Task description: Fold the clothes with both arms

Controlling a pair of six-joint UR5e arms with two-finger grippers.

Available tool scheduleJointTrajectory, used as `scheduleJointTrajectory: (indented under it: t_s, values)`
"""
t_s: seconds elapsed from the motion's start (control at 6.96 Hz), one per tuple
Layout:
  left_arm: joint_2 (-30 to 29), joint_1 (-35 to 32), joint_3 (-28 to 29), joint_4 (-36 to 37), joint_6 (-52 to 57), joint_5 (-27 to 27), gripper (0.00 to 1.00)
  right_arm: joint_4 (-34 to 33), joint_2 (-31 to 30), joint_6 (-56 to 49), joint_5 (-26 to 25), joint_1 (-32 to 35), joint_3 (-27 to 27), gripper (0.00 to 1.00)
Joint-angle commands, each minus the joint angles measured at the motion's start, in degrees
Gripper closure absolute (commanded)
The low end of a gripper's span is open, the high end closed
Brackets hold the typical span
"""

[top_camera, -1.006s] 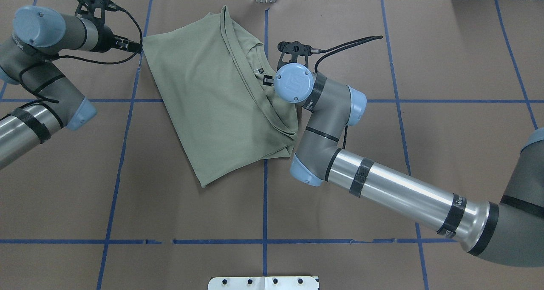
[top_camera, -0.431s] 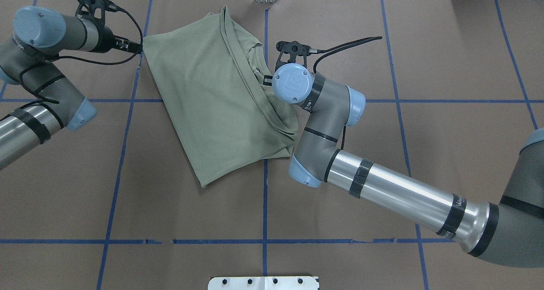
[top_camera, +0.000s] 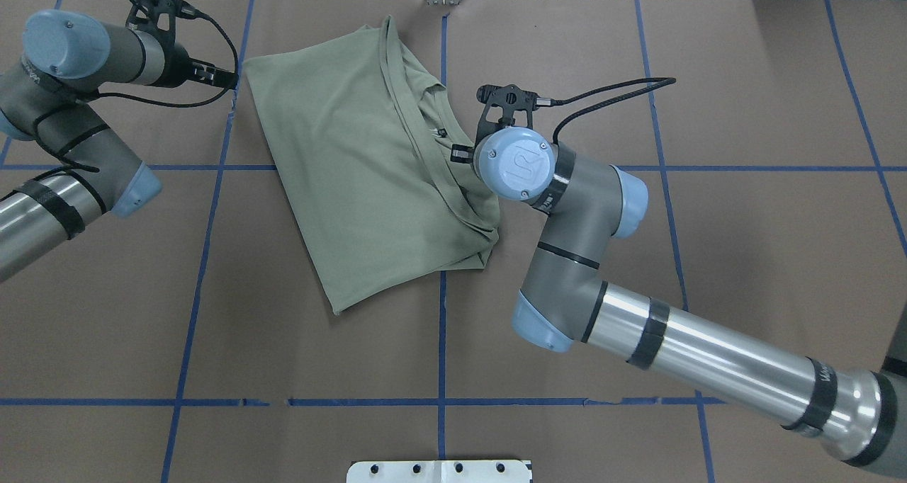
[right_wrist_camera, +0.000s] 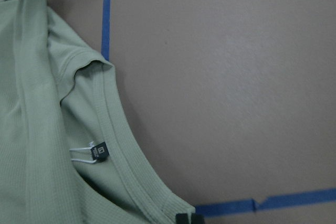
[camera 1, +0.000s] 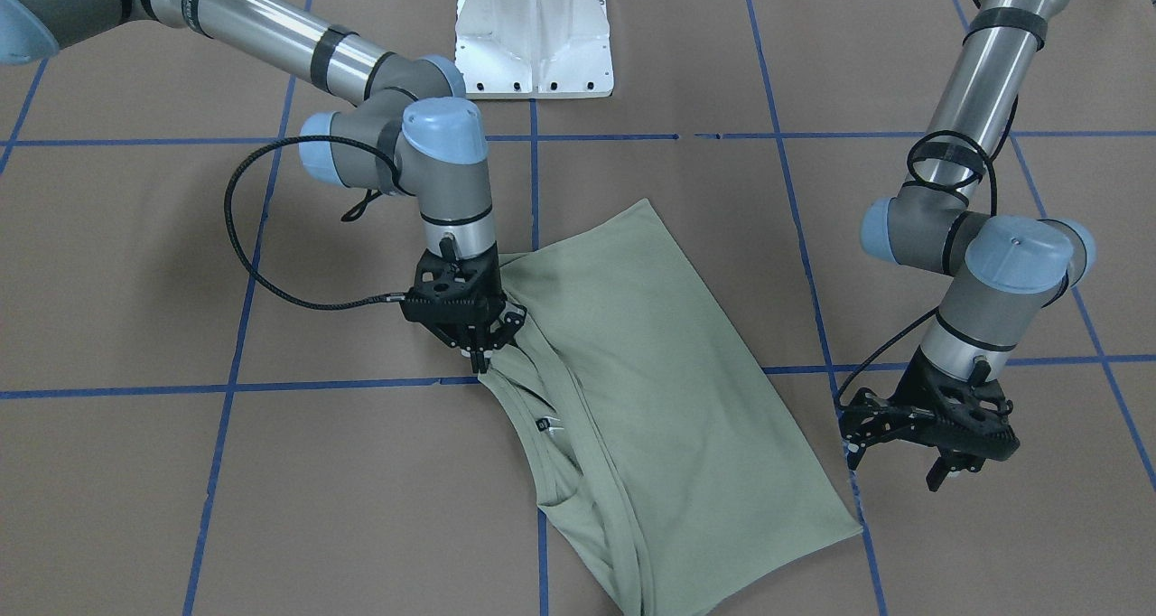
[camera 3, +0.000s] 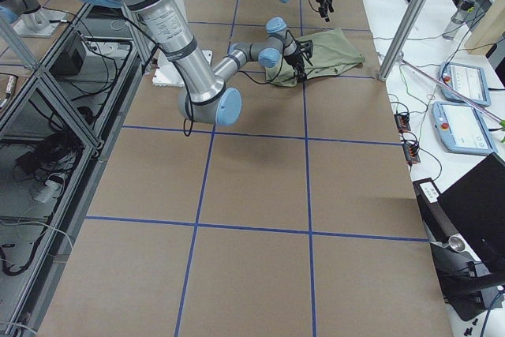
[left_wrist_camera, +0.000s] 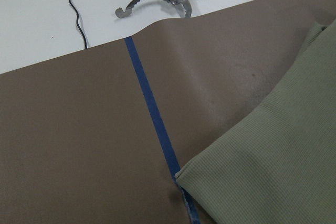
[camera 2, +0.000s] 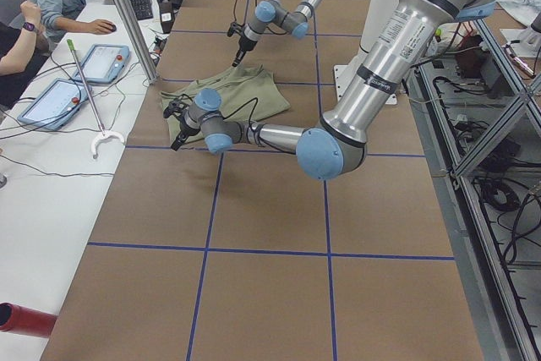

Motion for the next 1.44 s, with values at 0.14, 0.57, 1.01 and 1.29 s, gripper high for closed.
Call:
scheduleJointTrajectory:
  t_s: [0.14,0.57,1.01,1.29]
  values:
    - [0.0,0.0,0.0,-0.1,0.1,0.0,0.00,-3.5,-15.9,5.5,-8.3,-8.8,19.1,1.00]
    - [-0.1,0.1,-0.1,-0.1,0.1,0.0,0.00,-3.6,-20.0,4.9,-10.2,-9.9,21.3,0.01]
    - [-0.1,0.1,-0.4,-0.1,0.0,-0.1,0.00,-25.3,-5.3,-5.1,2.0,-3.2,20.8,0.00]
    - [0.0,0.1,-0.4,-0.1,0.1,-0.1,0.00,-28.5,0.9,-9.4,9.3,-3.8,14.3,0.00]
